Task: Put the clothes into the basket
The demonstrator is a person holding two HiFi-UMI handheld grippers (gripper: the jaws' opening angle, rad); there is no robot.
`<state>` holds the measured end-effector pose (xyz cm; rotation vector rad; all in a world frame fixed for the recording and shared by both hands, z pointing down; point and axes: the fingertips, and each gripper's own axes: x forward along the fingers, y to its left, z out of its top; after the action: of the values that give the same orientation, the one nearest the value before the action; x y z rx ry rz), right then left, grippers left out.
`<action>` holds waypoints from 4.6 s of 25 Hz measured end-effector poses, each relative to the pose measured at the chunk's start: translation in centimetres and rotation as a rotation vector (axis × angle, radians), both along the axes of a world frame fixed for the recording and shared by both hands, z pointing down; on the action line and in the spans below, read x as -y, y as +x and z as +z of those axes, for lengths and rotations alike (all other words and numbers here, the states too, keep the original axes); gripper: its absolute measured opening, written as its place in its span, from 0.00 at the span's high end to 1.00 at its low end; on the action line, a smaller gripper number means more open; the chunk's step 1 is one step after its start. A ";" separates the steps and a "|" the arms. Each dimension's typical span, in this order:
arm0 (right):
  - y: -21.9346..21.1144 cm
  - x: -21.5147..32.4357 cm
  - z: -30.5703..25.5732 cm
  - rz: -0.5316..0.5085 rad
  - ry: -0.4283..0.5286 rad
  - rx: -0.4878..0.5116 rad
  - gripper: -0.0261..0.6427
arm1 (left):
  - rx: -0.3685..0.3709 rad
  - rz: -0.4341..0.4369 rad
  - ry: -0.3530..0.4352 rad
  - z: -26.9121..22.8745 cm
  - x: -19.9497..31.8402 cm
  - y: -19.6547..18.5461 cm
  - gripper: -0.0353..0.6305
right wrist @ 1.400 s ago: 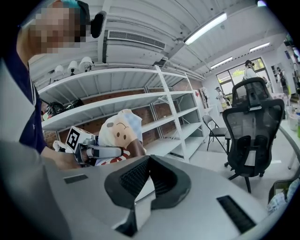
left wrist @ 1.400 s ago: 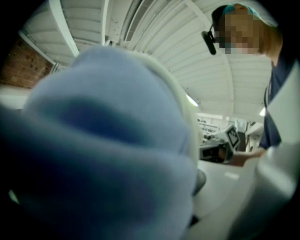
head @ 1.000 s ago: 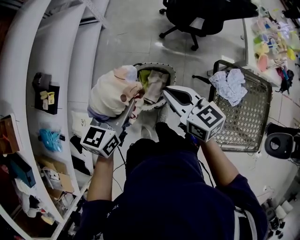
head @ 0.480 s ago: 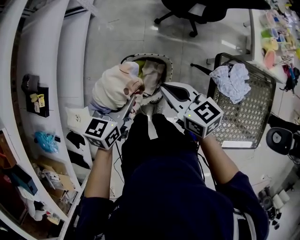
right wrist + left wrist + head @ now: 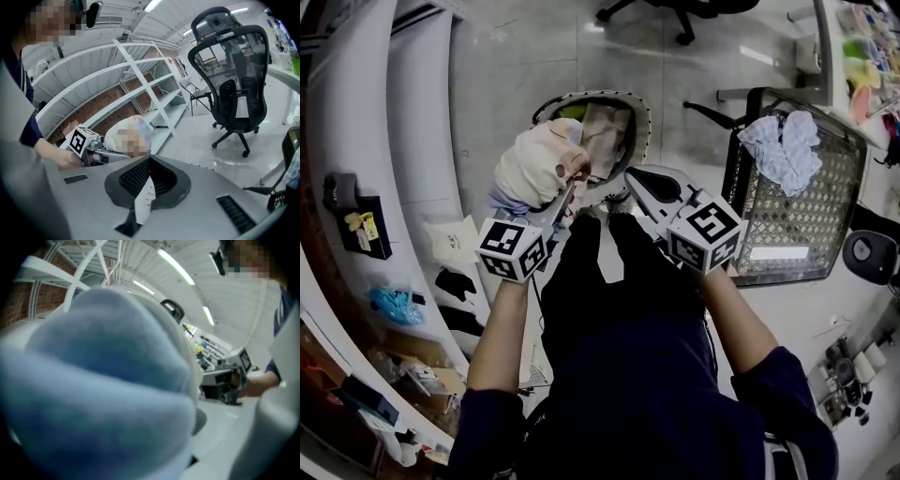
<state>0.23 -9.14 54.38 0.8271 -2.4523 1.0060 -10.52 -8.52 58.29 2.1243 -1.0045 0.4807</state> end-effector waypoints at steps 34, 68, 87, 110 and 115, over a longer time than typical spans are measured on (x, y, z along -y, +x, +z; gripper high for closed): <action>1.6 -0.8 19.0 0.083 -0.256 -0.095 0.95 | 0.136 0.177 -0.398 30.5 -0.6 2.1 0.64; -1.4 0.9 9.2 0.019 -0.152 -0.013 0.95 | 0.109 0.114 -0.183 14.2 0.4 2.3 0.86; -1.0 3.1 -11.1 -0.020 0.193 0.098 0.95 | 0.025 0.076 0.296 -12.1 1.9 2.9 0.94; -1.1 0.4 -29.7 -0.036 0.497 0.243 0.95 | 0.005 0.084 0.648 -32.1 -0.5 4.2 0.94; -1.1 -1.0 -30.3 -0.061 0.515 0.234 0.95 | -0.007 0.066 0.658 -32.7 -1.4 4.1 0.94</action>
<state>-0.90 -8.13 24.10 0.8114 -2.9777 0.4666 -6.39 -7.11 25.54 2.7378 -1.2068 0.1788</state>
